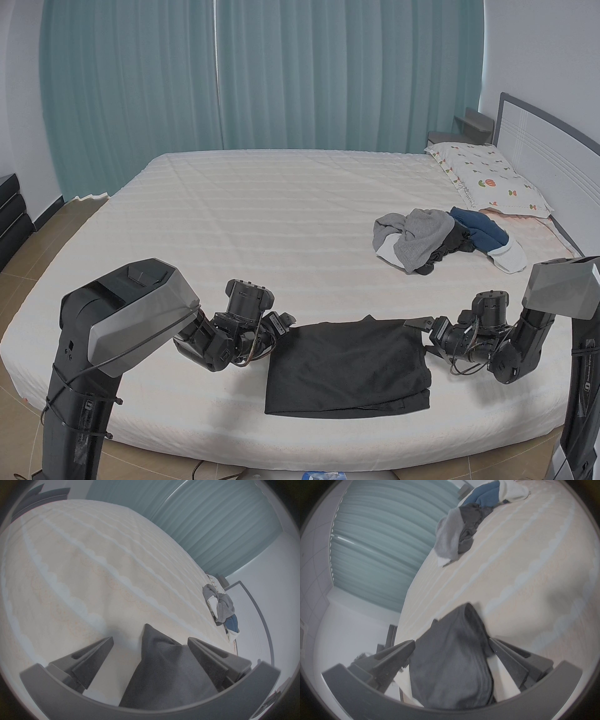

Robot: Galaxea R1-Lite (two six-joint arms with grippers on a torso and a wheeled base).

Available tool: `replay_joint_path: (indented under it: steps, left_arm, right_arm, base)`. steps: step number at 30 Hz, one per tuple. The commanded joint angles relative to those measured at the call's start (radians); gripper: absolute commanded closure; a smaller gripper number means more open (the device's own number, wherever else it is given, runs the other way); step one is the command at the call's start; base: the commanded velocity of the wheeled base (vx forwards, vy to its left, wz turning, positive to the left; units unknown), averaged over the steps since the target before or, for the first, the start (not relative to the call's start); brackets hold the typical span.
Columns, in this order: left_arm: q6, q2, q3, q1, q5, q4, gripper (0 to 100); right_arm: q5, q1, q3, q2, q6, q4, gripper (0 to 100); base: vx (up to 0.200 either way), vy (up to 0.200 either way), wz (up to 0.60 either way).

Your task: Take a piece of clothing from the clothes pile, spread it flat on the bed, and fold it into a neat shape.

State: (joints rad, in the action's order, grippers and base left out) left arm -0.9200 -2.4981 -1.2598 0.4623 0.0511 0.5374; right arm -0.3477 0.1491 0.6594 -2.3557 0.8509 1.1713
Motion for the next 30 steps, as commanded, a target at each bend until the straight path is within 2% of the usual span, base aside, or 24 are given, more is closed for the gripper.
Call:
replay_joint_path:
  steps: [1, 4, 10, 13, 20, 24, 26, 30]
  left_arm:
    - [-0.053, 0.068, 0.063, -0.010, -0.011, 0.001, 0]
    - [-0.066, 0.122, 0.125, -0.017, -0.030, 0.004, 0]
    - [-0.069, 0.119, 0.140, -0.011, -0.033, 0.003, 0]
    - [-0.069, 0.117, 0.142, -0.011, -0.033, 0.003, 0]
    - [-0.068, 0.113, 0.142, -0.010, -0.031, 0.004, 0]
    - [-0.068, 0.113, 0.138, -0.010, -0.031, 0.004, 0]
    - [-0.068, 0.111, 0.137, -0.010, -0.031, 0.004, 0]
    - [-0.068, 0.111, 0.137, -0.010, -0.031, 0.004, 0]
  right_arm:
    - [-0.074, -0.006, -0.112, 0.104, -0.062, 0.001, 0]
    - [-0.117, 0.000, -0.176, 0.113, -0.151, 0.001, 0]
    - [-0.123, 0.003, -0.224, 0.110, -0.262, 0.001, 0]
    - [-0.123, 0.001, -0.231, 0.110, -0.276, 0.001, 0]
    - [-0.123, 0.009, -0.222, 0.075, -0.311, 0.013, 0]
    - [-0.122, 0.013, -0.219, 0.041, -0.309, 0.082, 0]
    - [-0.116, 0.017, -0.213, 0.004, -0.302, 0.165, 0]
    - [-0.116, 0.017, -0.215, 0.003, -0.300, 0.180, 0]
  base:
    - [0.000, 0.000, 0.00]
    - [0.000, 0.000, 0.00]
    - [-0.033, 0.000, 0.00]
    - [-0.200, 0.000, 0.00]
    - [0.000, 0.000, 0.00]
    - [0.000, 0.000, 0.00]
    - [0.000, 0.000, 0.00]
    - [0.000, 0.000, 0.00]
